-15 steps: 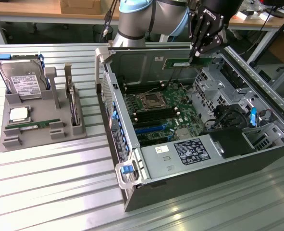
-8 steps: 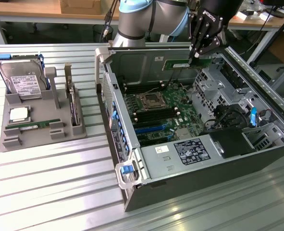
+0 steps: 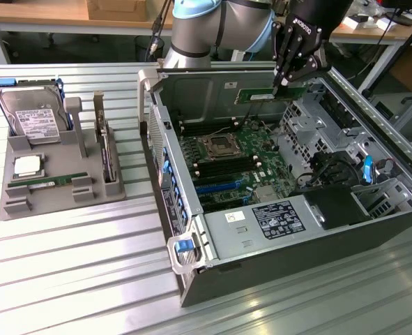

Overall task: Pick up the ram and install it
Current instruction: 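Insert the ram into the slot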

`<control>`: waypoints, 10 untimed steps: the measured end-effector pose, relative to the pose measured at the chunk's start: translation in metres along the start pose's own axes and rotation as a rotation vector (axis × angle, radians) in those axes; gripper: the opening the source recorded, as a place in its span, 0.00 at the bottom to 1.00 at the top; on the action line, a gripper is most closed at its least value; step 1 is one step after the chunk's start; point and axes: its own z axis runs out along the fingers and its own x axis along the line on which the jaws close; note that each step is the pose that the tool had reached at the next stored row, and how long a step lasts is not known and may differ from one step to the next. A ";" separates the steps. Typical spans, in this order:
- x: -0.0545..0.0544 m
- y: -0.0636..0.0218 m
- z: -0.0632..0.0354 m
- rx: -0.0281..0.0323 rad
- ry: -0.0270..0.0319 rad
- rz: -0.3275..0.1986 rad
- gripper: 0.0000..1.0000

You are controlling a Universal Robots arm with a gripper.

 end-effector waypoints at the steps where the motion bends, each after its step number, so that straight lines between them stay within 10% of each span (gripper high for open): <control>1: 0.000 0.0000 0.0004 0.0000 0.0001 0.000 0.13; 10: 0.000 -0.0001 0.0041 0.0000 0.0004 0.000 0.13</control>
